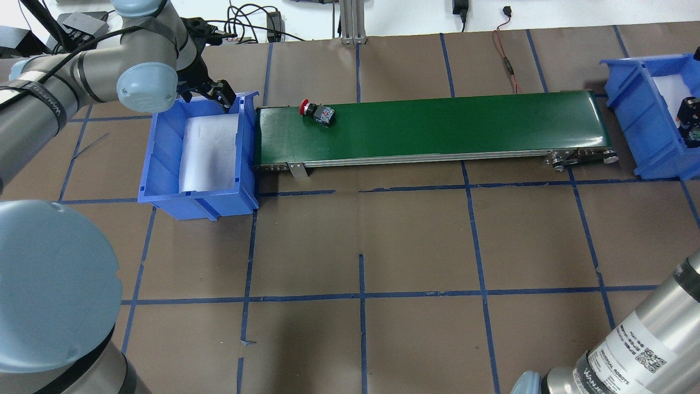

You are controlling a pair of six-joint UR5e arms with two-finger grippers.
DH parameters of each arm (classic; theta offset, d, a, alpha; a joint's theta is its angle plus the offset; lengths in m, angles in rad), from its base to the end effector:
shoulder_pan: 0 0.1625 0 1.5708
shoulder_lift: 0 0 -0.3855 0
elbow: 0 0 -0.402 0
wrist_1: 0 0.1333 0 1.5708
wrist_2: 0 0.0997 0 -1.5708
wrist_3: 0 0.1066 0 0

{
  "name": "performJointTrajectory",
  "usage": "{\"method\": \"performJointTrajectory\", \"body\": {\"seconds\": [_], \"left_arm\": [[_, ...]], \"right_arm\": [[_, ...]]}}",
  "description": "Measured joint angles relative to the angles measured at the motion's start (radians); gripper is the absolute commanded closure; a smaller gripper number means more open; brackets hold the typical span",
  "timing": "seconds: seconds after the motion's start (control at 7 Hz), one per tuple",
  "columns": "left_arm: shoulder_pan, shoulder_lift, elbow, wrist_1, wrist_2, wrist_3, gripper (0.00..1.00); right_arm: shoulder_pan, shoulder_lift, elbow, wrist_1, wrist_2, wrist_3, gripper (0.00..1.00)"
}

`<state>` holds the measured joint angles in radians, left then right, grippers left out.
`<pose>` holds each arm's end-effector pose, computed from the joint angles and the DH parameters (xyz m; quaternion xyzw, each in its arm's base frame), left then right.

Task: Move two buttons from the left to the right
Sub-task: 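Release the yellow button onto the foam with the right gripper while the left gripper withdraws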

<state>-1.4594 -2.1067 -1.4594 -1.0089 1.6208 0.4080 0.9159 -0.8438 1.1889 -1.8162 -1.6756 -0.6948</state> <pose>-0.0520 -0.6865 0.2366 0.1457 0.9866 -0.0599 0.0417 -0.3436 -0.6479 0.1991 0.0225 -0.9971 -0.0715 0.0098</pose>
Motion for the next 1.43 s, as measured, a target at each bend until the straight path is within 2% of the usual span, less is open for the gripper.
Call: {"method": "performJointTrajectory", "body": {"seconds": [0.29,1.0,1.43], "left_arm": [[0.024,0.001,-0.008,-0.017,-0.002,-0.008,0.0],[0.052,0.039,-0.069,-0.03,-0.005,-0.184,0.0],[0.063,0.056,-0.111,-0.03,-0.006,-0.221,0.0]], "right_arm": [[0.0,0.001,0.0,0.0,0.0,0.0,0.49],[-0.001,-0.003,-0.007,0.0,0.001,0.0,0.46],[0.026,-0.032,-0.062,0.011,0.017,-0.007,0.46]]}}
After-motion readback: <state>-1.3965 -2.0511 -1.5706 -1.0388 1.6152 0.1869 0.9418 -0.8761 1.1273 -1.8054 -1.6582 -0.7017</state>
